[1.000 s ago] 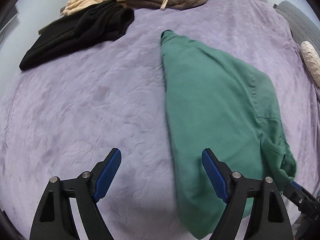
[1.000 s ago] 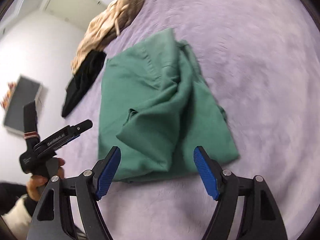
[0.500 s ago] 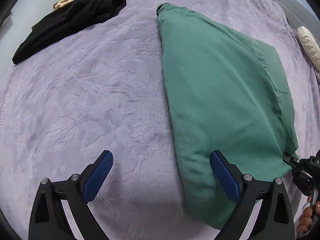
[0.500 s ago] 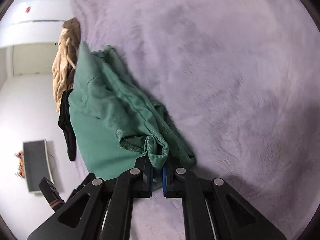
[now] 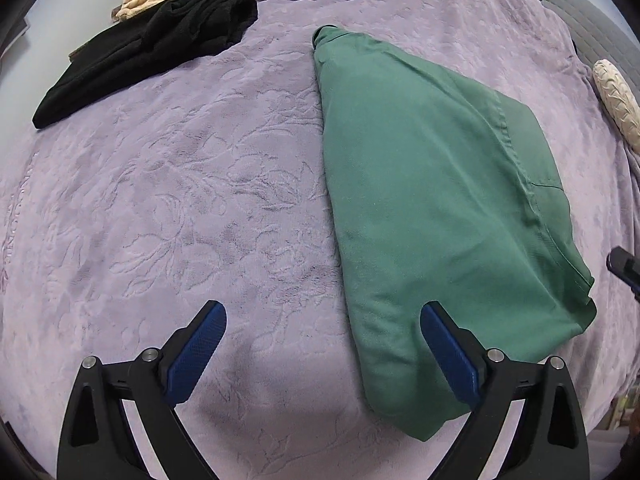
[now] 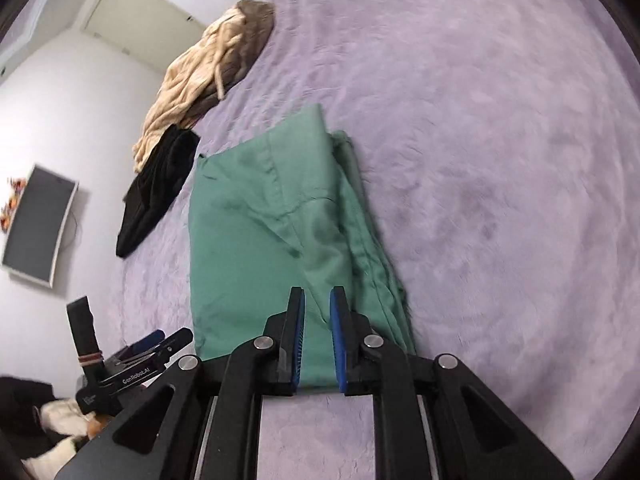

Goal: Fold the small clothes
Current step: 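Open both grippers and move them to the edge of the folded green jacket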

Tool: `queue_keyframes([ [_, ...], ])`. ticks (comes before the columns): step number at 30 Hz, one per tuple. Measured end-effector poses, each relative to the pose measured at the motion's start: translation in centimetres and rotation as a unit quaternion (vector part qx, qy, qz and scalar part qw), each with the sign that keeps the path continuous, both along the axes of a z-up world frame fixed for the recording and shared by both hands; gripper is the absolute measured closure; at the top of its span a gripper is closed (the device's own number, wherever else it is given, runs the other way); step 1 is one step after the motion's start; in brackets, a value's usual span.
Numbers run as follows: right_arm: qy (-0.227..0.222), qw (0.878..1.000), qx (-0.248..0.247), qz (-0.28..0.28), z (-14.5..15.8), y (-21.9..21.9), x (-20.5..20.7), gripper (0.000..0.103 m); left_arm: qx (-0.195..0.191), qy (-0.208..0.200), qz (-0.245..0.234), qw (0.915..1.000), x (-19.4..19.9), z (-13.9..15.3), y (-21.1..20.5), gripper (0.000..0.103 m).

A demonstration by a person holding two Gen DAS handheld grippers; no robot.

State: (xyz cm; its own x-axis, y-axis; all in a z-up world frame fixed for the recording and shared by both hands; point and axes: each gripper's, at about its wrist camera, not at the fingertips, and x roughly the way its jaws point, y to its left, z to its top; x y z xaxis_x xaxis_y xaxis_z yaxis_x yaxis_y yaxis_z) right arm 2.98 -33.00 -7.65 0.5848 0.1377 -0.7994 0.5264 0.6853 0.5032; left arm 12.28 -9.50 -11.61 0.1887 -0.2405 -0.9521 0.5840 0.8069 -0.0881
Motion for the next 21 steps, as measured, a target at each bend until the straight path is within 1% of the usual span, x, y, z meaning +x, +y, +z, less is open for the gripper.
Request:
queue_keyframes([
  [3, 0.018, 0.998, -0.033, 0.056, -0.6, 0.5, 3.7, 0.087, 0.015, 0.004, -0.008, 0.9999, -0.5, -0.8, -0.6, 0.005],
  [4, 0.025, 0.997, -0.039, 0.063, -1.0, 0.6, 4.0, 0.087, 0.024, 0.007, -0.010, 0.9996, -0.7, -1.5, -0.6, 0.005],
  [5, 0.040, 0.996, -0.044, 0.068, -1.7, 0.4, 4.3, 0.087, 0.023, 0.009, -0.008, 0.9997, -0.8, -1.8, -0.4, 0.005],
  [6, 0.057, 0.995, -0.049, 0.069, -2.7, 0.1, 4.4, 0.087, 0.015, 0.013, -0.001, 0.9998, -0.9, -2.1, 0.1, 0.004],
  [7, 0.081, 0.993, -0.052, 0.067, -4.1, -0.6, 4.5, 0.087, 0.010, 0.019, 0.006, 0.9998, -0.8, -2.3, 0.5, 0.002],
  [8, 0.103, 0.992, -0.046, 0.057, -5.7, -1.3, 4.1, 0.088, 0.008, 0.024, 0.014, 0.9996, -0.7, -2.5, 0.7, 0.001],
  [9, 0.107, 0.993, -0.026, 0.043, -7.0, -2.2, 3.3, 0.091, 0.004, 0.031, 0.017, 0.9994, -0.7, -2.6, 0.9, 0.001],
  [10, 0.113, 0.993, -0.017, 0.028, -7.7, -2.9, 2.7, 0.086, 0.003, 0.035, 0.019, 0.9992, -0.7, -2.7, 1.1, 0.001],
  [11, 0.109, 0.994, 0.000, 0.007, -8.2, -3.7, 1.8, 0.079, 0.004, 0.035, 0.018, 0.9992, -0.8, -2.7, 1.1, 0.001],
  [12, 0.105, 0.994, 0.016, -0.012, -8.5, -4.4, 0.9, 0.063, 0.007, 0.031, 0.016, 0.9994, -0.9, -2.6, 1.1, 0.001],
  [14, 0.096, 0.994, 0.037, -0.026, -8.6, -5.1, -0.3, 0.062, 0.015, 0.021, 0.008, 0.9996, -1.2, -2.3, 0.8, 0.001],
  [17, 0.103, 0.994, 0.029, -0.014, -8.2, -5.1, -0.9, 0.062, 0.023, 0.017, 0.007, 0.9996, -1.5, -2.2, 0.6, 0.001],
  [20, 0.103, 0.994, 0.033, -0.014, -7.8, -5.1, -1.4, 0.062, 0.026, 0.020, 0.012, 0.9994, -1.6, -2.3, 0.6, 0.001],
  [21, 0.102, 0.994, 0.035, -0.014, -7.7, -5.1, -1.5, 0.061, 0.026, 0.020, 0.013, 0.9994, -1.5, -2.3, 0.4, 0.001],
])
